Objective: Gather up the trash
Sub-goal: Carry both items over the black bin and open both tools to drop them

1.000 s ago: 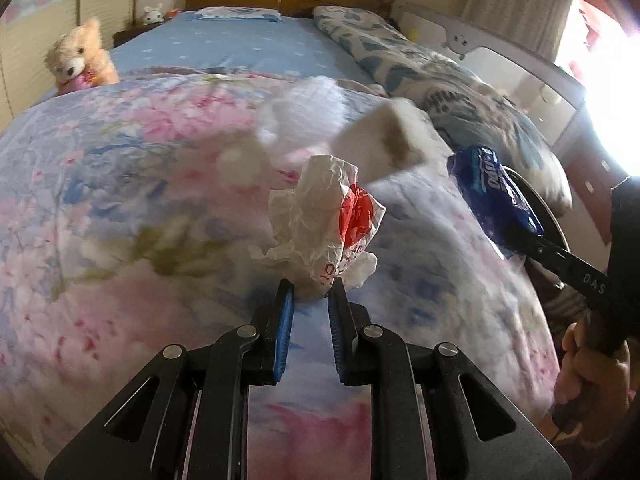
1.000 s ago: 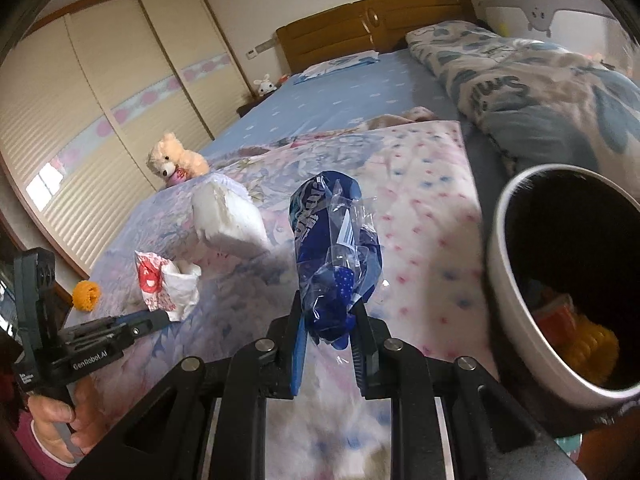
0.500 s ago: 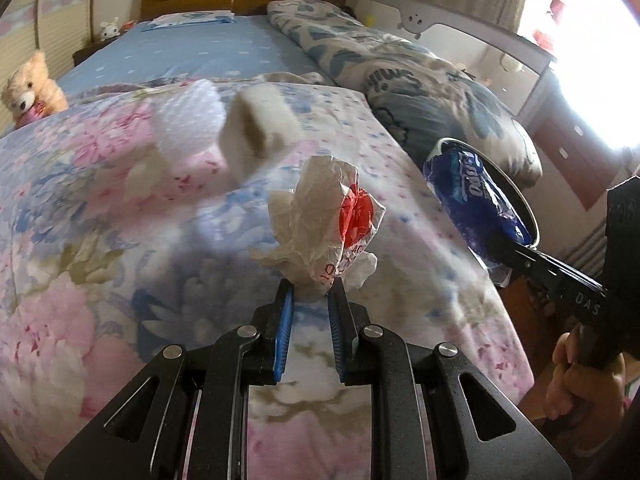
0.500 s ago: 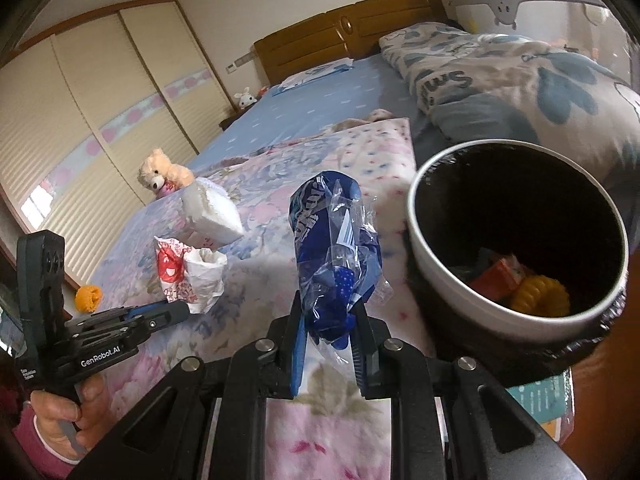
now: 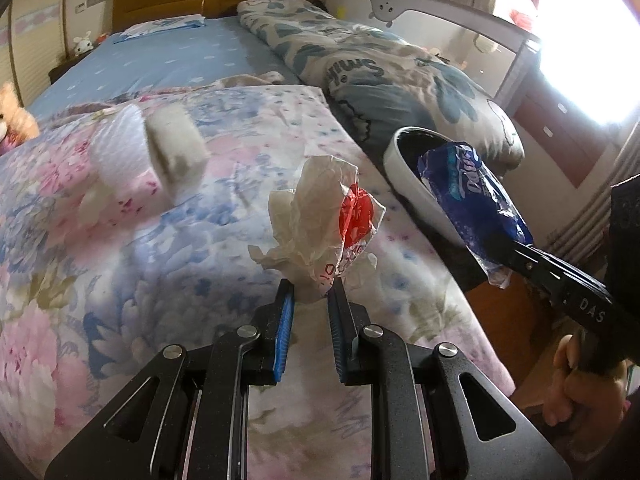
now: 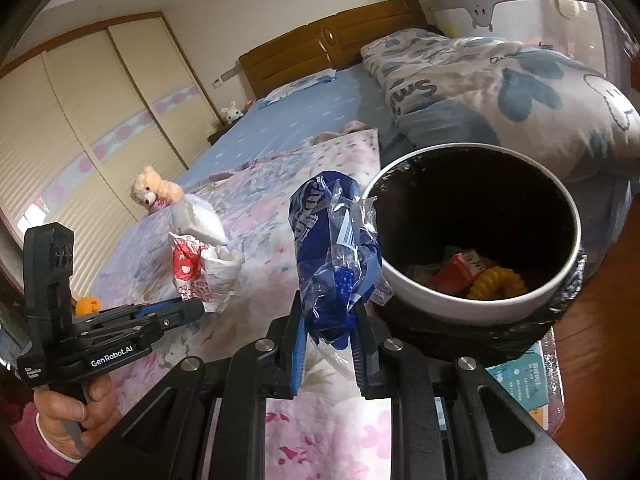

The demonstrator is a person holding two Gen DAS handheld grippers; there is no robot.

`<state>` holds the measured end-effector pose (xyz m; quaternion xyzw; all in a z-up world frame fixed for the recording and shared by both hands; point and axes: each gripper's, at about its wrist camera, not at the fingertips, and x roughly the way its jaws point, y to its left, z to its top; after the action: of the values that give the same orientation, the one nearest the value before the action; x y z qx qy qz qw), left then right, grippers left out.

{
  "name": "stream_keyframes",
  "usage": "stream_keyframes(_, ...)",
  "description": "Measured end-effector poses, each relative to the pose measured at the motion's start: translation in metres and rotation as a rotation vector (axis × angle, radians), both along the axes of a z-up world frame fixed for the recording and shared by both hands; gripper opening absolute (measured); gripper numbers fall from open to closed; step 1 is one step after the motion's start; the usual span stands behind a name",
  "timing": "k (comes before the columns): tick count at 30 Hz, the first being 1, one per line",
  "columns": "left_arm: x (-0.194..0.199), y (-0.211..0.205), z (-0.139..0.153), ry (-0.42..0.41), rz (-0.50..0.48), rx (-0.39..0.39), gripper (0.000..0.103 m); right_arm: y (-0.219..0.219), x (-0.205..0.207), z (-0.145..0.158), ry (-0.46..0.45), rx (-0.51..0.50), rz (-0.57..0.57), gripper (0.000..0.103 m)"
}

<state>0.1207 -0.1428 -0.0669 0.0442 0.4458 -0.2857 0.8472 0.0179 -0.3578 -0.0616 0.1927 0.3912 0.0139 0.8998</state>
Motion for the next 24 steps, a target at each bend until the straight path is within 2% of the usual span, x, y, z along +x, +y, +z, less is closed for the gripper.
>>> stream_keyframes(24,-0.004,-0.063,0.014,-0.036,-0.104,0.027,0.016,-0.055,-0.023,0.012,-0.018,-0.014,-0.118,0.019)
